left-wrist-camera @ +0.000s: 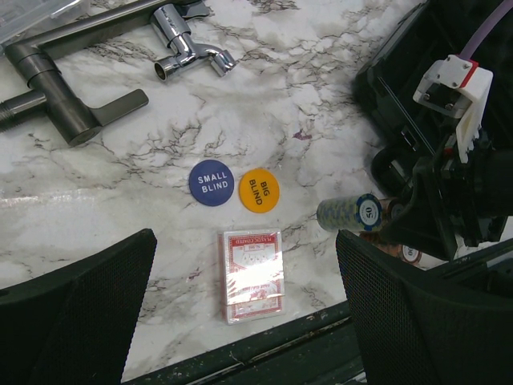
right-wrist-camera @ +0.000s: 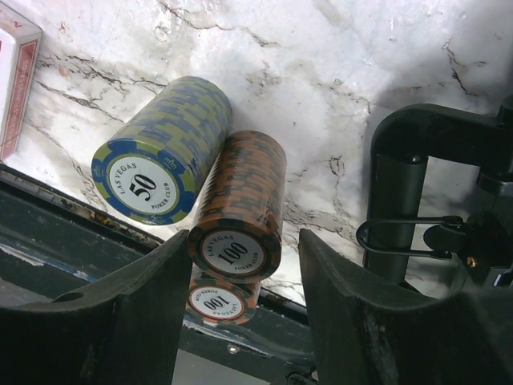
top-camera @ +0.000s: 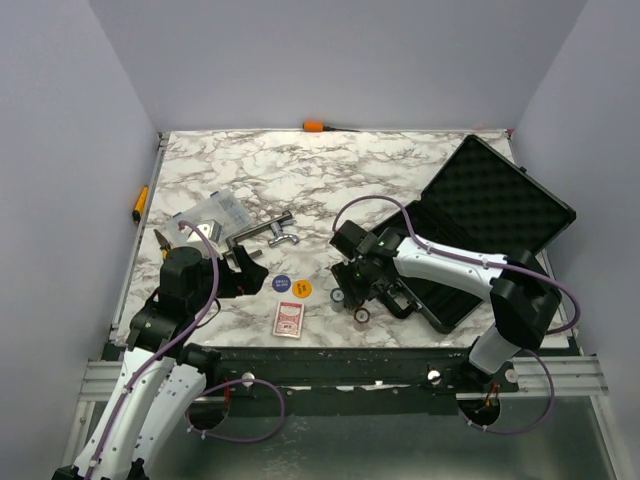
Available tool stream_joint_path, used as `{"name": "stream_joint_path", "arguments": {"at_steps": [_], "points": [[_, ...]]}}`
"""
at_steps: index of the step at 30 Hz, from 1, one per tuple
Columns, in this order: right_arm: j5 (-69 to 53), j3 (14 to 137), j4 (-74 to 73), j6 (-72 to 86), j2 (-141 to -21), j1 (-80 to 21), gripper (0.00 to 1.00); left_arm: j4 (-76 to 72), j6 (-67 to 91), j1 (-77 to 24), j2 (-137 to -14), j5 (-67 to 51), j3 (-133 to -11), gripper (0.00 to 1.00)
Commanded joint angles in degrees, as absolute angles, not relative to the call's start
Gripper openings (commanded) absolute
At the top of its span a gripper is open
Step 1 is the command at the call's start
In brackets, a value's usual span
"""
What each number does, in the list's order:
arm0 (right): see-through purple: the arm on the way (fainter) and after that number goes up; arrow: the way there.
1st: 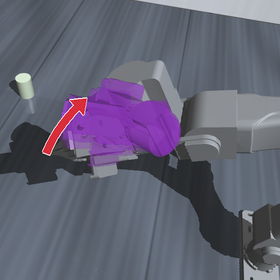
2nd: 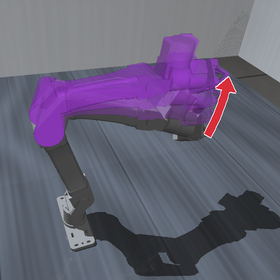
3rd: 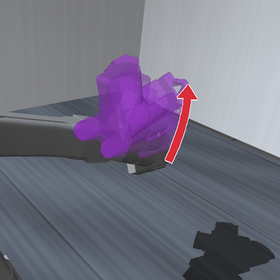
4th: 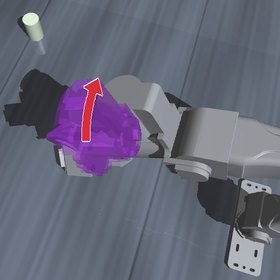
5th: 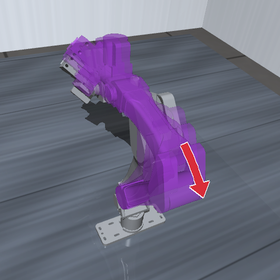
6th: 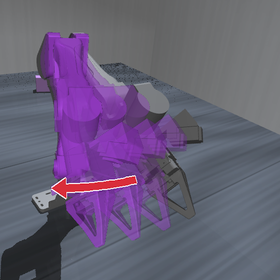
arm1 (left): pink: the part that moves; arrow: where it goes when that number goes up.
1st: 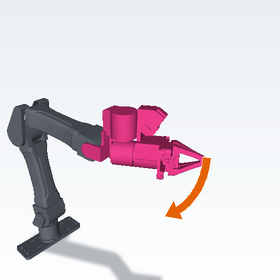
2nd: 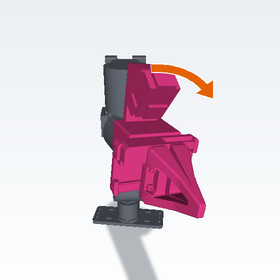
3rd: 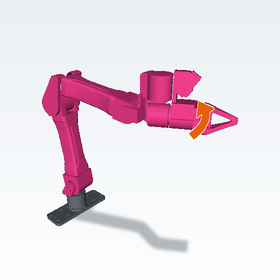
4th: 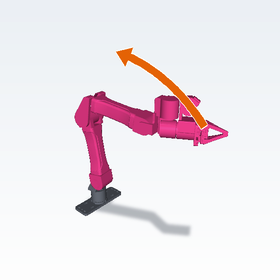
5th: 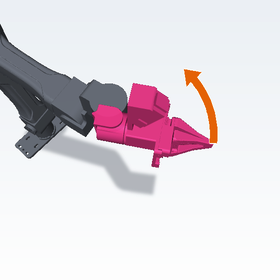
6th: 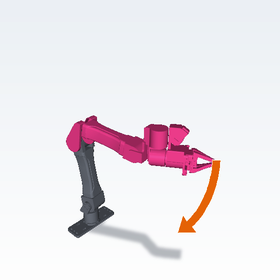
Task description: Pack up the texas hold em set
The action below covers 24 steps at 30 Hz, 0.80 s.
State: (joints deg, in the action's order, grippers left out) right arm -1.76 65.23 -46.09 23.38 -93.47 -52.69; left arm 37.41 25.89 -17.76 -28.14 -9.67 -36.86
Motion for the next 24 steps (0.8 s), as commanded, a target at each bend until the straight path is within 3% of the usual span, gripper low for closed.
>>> {"name": "stream_joint_path", "arguments": {"at_steps": [1, 6, 18, 24], "points": [[-0.3, 65.5, -45.3, 22.1, -95.2, -53.4, 0.55, 37.8, 26.0, -18.1, -28.1, -8.6, -37.6, 0.93], [1.4, 65.7, -45.3, 21.8, -95.9, -53.6, 0.47, 37.9, 26.0, -18.0, -28.4, -8.5, -37.6, 0.93], [3.0, 69.2, -48.6, 21.1, -95.5, -53.7, 0.09, 37.9, 26.0, -18.0, -28.8, -8.4, -37.7, 0.93], [4.0, 72.3, -51.4, 21.5, -95.1, -53.8, 0.01, 38.0, 26.1, -18.0, -29.0, -8.2, -37.7, 0.93]]}}
